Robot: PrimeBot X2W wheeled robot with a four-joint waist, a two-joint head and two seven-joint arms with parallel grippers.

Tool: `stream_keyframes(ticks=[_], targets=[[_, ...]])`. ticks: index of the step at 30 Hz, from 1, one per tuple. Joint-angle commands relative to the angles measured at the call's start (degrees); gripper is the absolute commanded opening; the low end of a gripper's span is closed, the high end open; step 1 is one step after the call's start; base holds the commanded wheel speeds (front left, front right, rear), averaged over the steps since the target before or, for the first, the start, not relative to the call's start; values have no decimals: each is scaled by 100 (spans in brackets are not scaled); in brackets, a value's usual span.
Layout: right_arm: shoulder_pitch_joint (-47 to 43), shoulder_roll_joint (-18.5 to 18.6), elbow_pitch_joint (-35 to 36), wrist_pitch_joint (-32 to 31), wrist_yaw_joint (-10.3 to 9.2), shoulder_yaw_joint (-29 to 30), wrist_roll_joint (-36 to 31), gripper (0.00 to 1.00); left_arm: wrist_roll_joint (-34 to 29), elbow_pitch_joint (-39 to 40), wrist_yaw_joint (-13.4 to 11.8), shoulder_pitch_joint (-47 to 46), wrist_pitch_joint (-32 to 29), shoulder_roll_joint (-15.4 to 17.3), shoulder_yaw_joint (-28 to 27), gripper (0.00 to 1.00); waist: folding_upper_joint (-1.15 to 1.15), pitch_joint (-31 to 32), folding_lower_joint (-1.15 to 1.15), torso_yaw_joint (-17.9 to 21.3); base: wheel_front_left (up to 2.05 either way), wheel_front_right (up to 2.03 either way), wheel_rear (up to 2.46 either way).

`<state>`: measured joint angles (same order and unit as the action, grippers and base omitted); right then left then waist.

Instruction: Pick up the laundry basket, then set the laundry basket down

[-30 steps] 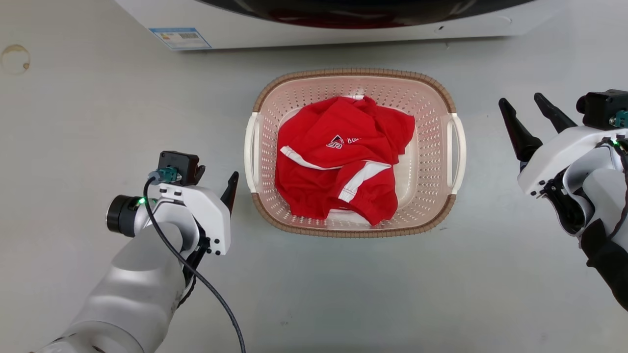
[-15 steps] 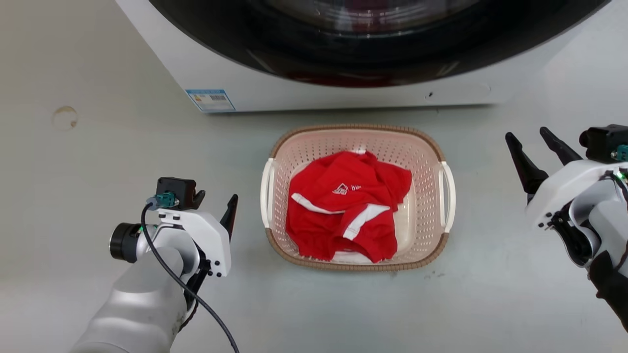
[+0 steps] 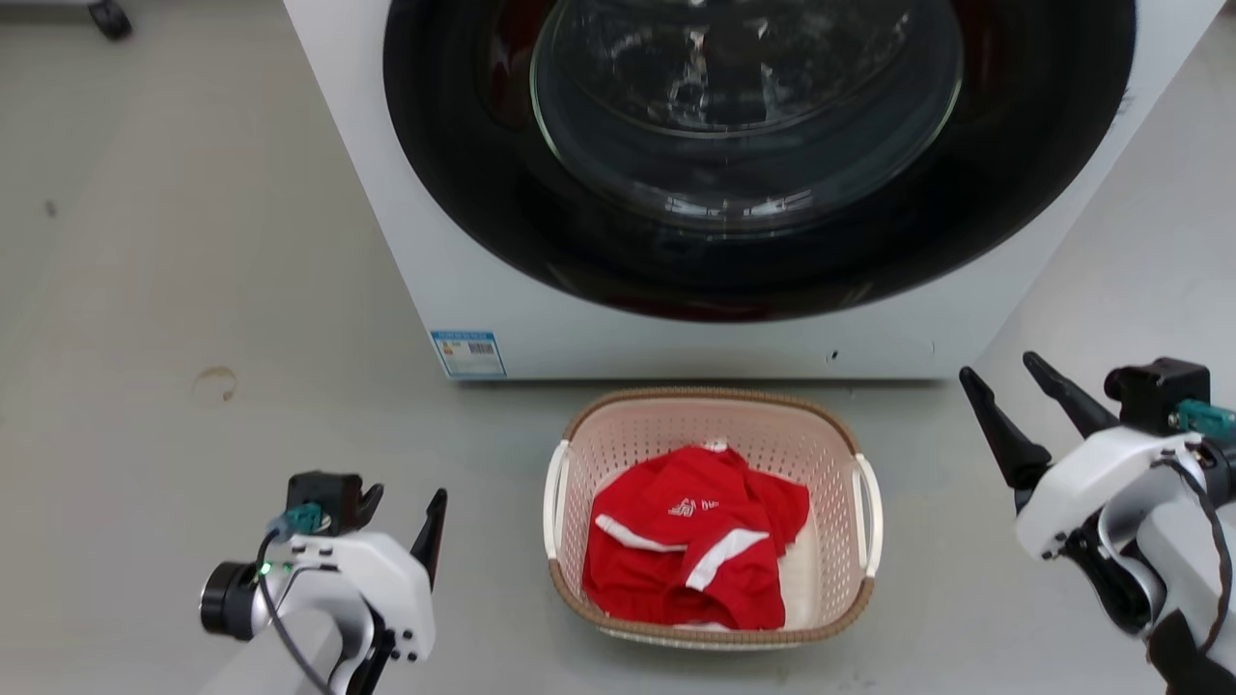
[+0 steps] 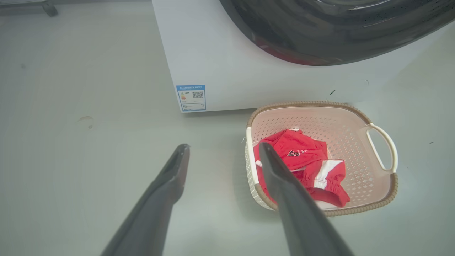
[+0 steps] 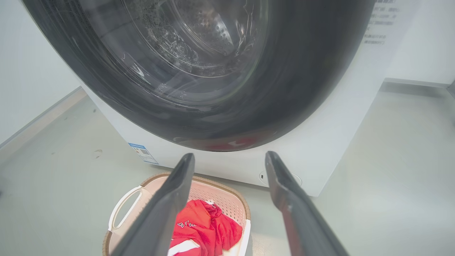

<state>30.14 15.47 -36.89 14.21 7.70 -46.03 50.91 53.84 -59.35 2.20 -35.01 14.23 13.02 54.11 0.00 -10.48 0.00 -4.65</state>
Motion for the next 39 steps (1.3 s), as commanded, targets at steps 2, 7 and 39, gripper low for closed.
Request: stream_keyframes(ticks=[2, 7, 39], targets=[[-249, 166, 236, 79, -21, 99, -141, 100, -162, 268, -100, 157, 76, 296, -312, 100, 0, 403, 0, -5, 0, 0, 0], [-804, 350, 754, 79, -21, 477, -409, 100, -558, 1046, -272, 856, 76, 617, -799, 100, 0, 842, 0, 5, 0, 0, 0], [-3021, 455, 2611, 63, -21, 2423, -1463, 100, -1439, 5795, -1981, 3455, -399, 1786, -1914, 100, 0, 1352, 0, -99, 0, 0, 0]])
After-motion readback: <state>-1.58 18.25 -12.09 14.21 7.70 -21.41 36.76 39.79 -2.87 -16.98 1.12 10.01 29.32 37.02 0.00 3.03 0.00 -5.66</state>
